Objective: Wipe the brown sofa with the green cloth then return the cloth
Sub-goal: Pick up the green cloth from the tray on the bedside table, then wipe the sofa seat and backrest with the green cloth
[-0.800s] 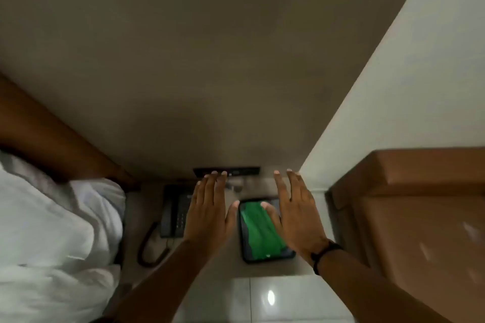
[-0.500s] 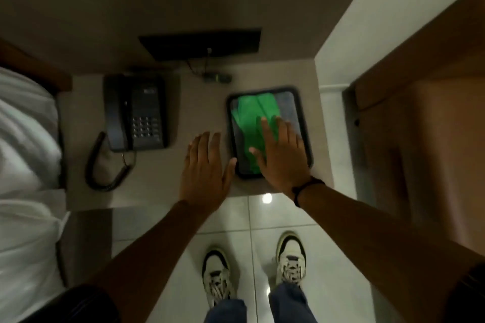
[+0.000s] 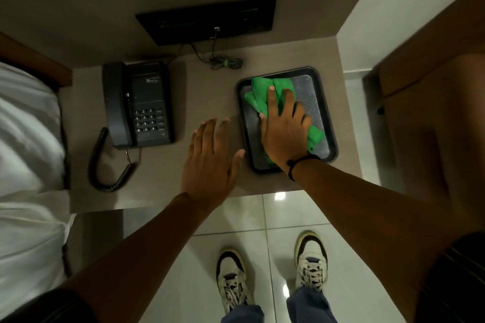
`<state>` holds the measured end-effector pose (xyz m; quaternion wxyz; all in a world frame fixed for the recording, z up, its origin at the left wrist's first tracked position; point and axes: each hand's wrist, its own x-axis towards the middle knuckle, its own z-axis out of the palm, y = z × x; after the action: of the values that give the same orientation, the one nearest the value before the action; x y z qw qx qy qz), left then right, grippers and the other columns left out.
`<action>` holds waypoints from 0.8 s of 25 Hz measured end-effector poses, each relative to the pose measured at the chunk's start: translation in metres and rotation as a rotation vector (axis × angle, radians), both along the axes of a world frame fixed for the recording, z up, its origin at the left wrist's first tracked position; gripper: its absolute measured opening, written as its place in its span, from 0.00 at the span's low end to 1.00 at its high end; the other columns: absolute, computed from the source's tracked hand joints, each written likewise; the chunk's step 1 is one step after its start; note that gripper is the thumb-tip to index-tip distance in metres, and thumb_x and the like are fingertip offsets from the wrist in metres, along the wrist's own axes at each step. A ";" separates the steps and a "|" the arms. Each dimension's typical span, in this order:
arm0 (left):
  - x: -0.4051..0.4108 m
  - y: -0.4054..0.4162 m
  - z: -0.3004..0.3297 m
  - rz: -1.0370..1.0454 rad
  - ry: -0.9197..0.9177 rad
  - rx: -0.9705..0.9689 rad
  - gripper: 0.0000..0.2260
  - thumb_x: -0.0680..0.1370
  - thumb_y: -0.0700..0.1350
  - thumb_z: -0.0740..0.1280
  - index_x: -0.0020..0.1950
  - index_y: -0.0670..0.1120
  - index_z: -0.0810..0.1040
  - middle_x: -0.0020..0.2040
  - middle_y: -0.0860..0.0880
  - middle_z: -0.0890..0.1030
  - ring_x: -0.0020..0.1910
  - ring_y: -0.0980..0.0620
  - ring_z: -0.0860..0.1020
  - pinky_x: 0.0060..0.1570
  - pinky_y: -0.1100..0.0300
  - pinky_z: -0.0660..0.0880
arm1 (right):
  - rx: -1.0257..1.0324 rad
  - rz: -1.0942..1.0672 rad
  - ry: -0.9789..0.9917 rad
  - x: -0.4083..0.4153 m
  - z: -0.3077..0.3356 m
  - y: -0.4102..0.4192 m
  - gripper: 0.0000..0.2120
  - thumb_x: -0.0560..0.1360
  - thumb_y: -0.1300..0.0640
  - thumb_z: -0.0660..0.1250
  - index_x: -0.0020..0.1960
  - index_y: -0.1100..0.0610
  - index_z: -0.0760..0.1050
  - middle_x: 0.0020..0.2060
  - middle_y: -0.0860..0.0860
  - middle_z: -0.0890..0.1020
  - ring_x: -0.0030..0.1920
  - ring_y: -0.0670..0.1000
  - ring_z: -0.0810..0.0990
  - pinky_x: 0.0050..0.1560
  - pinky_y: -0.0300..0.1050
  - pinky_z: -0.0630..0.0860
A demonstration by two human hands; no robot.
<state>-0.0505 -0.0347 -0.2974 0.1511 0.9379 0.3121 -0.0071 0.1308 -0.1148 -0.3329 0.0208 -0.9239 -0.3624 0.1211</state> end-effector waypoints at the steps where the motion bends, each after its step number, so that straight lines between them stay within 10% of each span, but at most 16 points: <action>1: 0.005 0.002 0.009 -0.014 -0.002 0.006 0.33 0.89 0.61 0.54 0.86 0.39 0.63 0.83 0.33 0.69 0.85 0.34 0.66 0.87 0.39 0.60 | 0.019 -0.010 0.005 0.002 0.010 -0.003 0.31 0.87 0.44 0.54 0.87 0.54 0.54 0.80 0.64 0.64 0.71 0.67 0.72 0.64 0.66 0.74; 13: 0.194 -0.176 0.195 -0.324 -0.111 -0.174 0.35 0.86 0.63 0.54 0.86 0.40 0.66 0.82 0.34 0.72 0.82 0.33 0.70 0.82 0.36 0.67 | 0.014 -0.449 -0.007 0.065 0.266 -0.294 0.32 0.85 0.43 0.53 0.86 0.51 0.55 0.77 0.61 0.68 0.64 0.63 0.75 0.58 0.63 0.76; 20: 0.350 -0.351 0.128 -0.484 -0.150 -0.176 0.30 0.89 0.61 0.54 0.83 0.41 0.69 0.77 0.37 0.75 0.77 0.35 0.73 0.78 0.38 0.72 | -0.135 -0.695 0.033 0.177 0.217 -0.521 0.32 0.83 0.43 0.53 0.85 0.52 0.61 0.74 0.63 0.73 0.61 0.65 0.79 0.53 0.61 0.79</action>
<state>0.2991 -0.3861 -0.1698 0.2486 0.9664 0.0650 -0.0003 0.3074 -0.6353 -0.1160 0.0055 -0.9892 -0.0172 0.1454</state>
